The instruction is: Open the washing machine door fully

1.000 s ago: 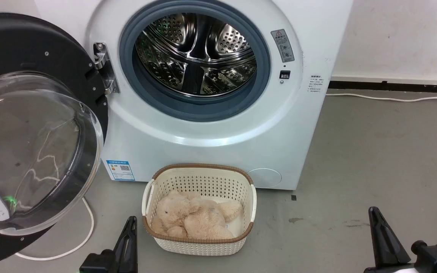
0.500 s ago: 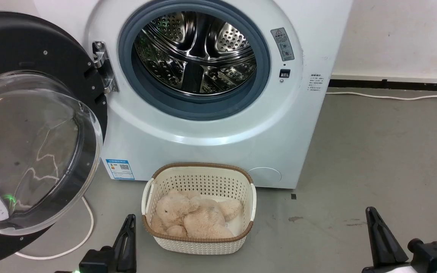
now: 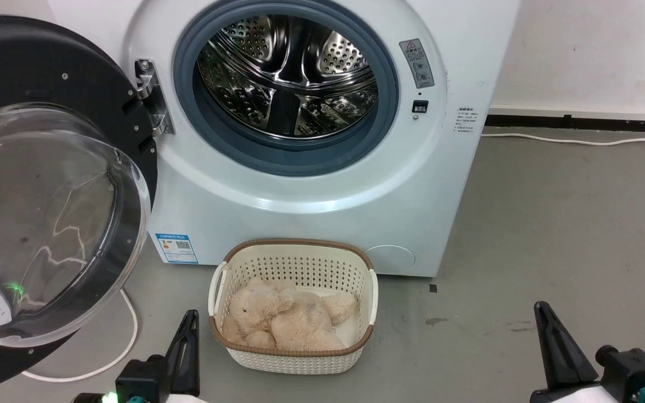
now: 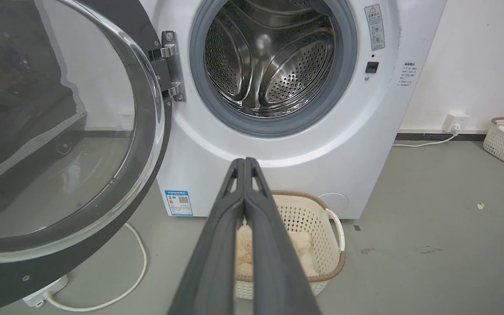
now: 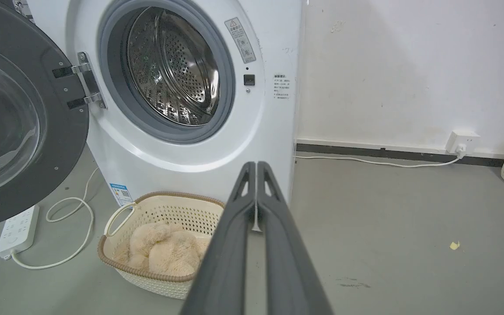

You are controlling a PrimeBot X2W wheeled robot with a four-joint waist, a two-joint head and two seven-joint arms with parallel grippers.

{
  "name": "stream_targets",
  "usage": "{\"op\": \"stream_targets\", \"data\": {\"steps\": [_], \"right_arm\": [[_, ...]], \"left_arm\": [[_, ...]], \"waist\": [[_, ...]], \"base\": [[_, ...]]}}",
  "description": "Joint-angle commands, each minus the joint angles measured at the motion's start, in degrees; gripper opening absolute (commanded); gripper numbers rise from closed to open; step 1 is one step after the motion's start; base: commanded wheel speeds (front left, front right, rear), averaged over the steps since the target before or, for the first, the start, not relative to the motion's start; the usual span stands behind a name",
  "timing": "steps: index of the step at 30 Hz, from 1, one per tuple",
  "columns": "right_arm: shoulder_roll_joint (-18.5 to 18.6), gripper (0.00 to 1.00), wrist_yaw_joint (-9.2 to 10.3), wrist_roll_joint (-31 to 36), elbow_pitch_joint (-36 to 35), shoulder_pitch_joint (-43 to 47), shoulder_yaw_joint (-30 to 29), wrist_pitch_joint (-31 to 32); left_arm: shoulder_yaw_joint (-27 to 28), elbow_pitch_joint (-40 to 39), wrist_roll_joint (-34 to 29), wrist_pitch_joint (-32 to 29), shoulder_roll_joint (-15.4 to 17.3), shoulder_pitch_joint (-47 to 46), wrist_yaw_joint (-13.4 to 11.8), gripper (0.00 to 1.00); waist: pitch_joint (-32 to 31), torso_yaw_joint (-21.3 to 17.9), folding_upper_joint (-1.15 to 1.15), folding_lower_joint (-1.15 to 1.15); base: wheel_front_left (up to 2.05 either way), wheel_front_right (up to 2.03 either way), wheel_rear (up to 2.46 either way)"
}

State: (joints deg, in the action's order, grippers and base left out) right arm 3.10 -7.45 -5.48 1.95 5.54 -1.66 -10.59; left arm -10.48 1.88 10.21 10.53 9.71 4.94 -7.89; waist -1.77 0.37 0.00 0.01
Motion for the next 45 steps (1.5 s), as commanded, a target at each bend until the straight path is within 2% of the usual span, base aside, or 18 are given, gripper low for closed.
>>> {"op": "stream_targets", "data": {"steps": [1, 45], "right_arm": [[-0.07, 0.00, -0.01, 0.53, -0.35, -0.94, 0.10, 0.49], [-0.15, 0.00, -0.02, 3.06, -1.17, -3.29, 0.90, 5.66]], "left_arm": [[0.50, -0.32, -0.69, -0.50, -0.46, -0.92, 0.37, 0.00], [5.61, -1.12, -5.57, -5.64, -3.72, -2.98, 4.22, 0.00]], "waist": [[0.05, -0.01, 0.00, 0.00], [0.93, -0.19, 0.00, -0.01]], "base": [[0.00, 0.00, 0.00], [0.00, 0.00, 0.00]]}}
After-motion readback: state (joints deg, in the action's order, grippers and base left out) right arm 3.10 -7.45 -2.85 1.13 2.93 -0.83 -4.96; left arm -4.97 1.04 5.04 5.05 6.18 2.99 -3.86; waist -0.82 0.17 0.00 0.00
